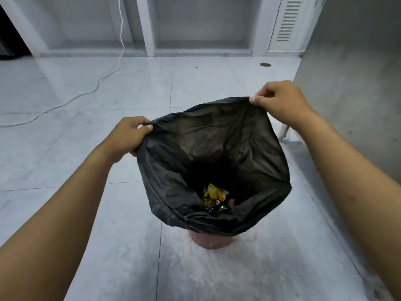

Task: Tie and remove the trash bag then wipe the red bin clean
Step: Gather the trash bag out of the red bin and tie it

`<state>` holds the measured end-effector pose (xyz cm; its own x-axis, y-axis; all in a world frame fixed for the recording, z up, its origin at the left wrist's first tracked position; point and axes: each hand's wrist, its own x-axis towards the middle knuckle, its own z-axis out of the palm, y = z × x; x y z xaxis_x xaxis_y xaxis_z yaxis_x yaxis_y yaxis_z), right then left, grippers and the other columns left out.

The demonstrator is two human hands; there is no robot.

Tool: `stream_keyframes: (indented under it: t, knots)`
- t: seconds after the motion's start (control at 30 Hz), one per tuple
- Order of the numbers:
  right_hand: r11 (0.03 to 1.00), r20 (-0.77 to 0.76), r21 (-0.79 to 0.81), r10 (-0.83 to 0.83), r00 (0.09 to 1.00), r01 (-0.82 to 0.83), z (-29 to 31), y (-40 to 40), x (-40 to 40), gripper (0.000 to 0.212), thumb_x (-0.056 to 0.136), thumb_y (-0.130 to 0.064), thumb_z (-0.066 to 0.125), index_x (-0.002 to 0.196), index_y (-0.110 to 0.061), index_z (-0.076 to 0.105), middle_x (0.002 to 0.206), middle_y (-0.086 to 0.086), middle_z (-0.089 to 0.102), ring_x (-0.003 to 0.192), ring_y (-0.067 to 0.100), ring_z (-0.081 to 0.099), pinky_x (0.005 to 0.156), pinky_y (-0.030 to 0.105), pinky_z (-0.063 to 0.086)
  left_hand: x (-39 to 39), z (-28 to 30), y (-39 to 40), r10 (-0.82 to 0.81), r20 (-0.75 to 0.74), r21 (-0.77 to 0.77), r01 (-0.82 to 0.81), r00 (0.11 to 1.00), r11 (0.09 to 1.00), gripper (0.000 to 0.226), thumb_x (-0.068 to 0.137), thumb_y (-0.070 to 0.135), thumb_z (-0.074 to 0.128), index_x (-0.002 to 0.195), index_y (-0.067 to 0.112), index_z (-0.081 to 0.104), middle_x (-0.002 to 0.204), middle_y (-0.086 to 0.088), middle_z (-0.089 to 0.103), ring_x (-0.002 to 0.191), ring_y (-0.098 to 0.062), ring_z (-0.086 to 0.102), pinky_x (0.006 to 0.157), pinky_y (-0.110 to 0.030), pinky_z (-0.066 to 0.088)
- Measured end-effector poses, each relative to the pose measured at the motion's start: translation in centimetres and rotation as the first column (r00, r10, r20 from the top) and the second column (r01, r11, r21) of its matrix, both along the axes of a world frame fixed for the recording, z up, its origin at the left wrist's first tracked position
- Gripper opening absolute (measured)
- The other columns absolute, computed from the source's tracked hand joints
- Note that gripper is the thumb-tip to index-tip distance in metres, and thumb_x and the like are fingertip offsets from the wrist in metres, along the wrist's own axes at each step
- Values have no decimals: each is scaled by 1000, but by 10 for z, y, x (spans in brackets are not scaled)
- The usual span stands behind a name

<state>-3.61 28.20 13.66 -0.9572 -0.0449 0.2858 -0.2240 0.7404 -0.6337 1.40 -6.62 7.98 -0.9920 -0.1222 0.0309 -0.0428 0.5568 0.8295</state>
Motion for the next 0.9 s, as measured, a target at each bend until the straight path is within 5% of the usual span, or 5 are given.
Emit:
stream_keyframes:
  t: [0.1, 0.2, 0.37, 0.73, 0.9]
  knots:
    - [979, 416, -187, 150, 897, -77, 0, 27, 19, 46, 73, -58, 74, 99, -21, 68, 102, -3, 70, 88, 19, 70, 74, 31, 54, -2, -2, -2, 0, 42, 3, 0, 999, 1000, 18, 99, 22, 52, 88, 16, 66, 66, -5, 56, 41, -11, 46, 31, -20, 36]
    - [986, 844, -121, 164, 511, -117, -20, 64, 40, 73, 54, -58, 83, 113, -19, 68, 112, 1, 71, 97, 27, 71, 84, 52, 55, -3, -2, -3, 11, 68, 17, -12, 998, 1000, 18, 99, 21, 52, 89, 16, 66, 65, -5, 54, 44, -13, 45, 32, -19, 36]
    - [938, 960, -245, 270, 75, -245, -58, 69, 69, 52, 76, -17, 79, 122, -2, 62, 128, 15, 65, 115, 35, 64, 95, 68, 43, -3, -2, 0, -5, 94, 29, 2, 996, 1000, 18, 99, 22, 52, 92, 15, 67, 69, -6, 56, 47, -15, 45, 31, -19, 38]
    - [988, 907, 91, -29, 421, -128, 29, 79, 73, 24, 69, -19, 83, 70, -3, 66, 48, 10, 51, 38, 21, 50, 55, 38, 57, 2, 11, -12, -79, 48, -72, 83, 996, 994, 12, 85, 22, 72, 92, 14, 67, 59, -13, 53, 35, -14, 36, 36, -20, 28]
    - [724, 231, 682, -350, 908, 106, 64, 43, 66, 38, 81, -39, 76, 80, -3, 61, 76, 14, 67, 67, 29, 62, 68, 38, 54, 5, 18, -13, -46, -23, -160, 42, 999, 986, 7, 89, 21, 64, 86, 18, 69, 48, 2, 57, 40, -15, 44, 43, -22, 35]
